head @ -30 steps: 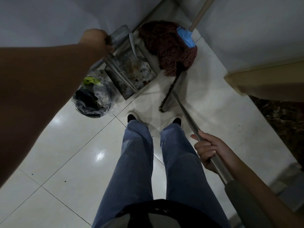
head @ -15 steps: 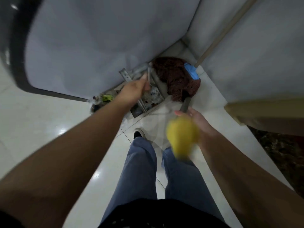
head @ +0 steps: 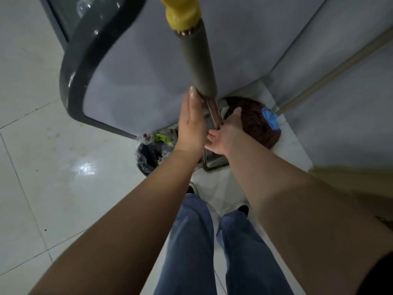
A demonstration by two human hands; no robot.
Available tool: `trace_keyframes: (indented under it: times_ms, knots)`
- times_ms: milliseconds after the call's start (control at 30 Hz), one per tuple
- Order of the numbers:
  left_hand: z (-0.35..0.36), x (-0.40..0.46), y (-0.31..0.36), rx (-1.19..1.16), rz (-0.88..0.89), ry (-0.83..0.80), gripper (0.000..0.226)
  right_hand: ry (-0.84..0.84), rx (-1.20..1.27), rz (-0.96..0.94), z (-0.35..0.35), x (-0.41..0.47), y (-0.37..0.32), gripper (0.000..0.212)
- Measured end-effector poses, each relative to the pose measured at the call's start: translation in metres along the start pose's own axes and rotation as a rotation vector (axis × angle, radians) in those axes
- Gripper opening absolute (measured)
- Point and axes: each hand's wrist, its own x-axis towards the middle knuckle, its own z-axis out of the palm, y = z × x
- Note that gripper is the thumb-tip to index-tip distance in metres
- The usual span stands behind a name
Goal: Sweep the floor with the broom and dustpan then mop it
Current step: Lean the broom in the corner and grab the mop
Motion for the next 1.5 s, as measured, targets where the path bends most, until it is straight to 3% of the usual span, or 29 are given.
trace_keyframes:
  times_ms: [100, 167, 233, 367, 600, 867, 1100, 1200, 1500]
  knots:
    - [0.001, 0.009, -0.005, -0.135, 0.087, -0.049, 0.054, 0.106, -0.375, -0.134, -0.001, 0.01, 0.003, 0.076]
    - [0.008, 0.009, -0.005, -0.194, 0.079, 0.001, 0.056, 0.141, -0.555, -0.261, 0.001, 0.012, 0.011, 0.074]
    - [0.017, 0.011, -0.003, -0.269, 0.057, 0.106, 0.057, 0.155, -0.675, -0.374, -0.002, 0.022, 0.018, 0.093]
    - [0.029, 0.023, 0.008, -0.257, 0.02, 0.133, 0.065, 0.203, -0.672, -0.332, -0.011, 0.027, 0.015, 0.096]
    - [0.029, 0.047, 0.015, -0.282, -0.022, 0.077, 0.062, 0.186, -0.691, -0.428, -0.016, 0.035, 0.013, 0.07]
    - [0.028, 0.055, -0.006, -0.04, -0.115, 0.005, 0.065, 0.121, -0.539, -0.223, -0.012, 0.049, 0.016, 0.065]
    - [0.021, 0.068, 0.014, -0.068, -0.176, 0.012, 0.062, 0.022, -0.601, -0.292, 0.003, 0.034, 0.003, 0.068]
    - [0.019, 0.074, 0.02, 0.043, -0.185, 0.003, 0.063, -0.03, -0.523, -0.328, 0.017, 0.017, -0.012, 0.062]
    - [0.009, 0.072, 0.052, 0.293, -0.093, -0.025, 0.052, 0.044, -0.607, -0.411, 0.023, -0.031, -0.052, 0.068]
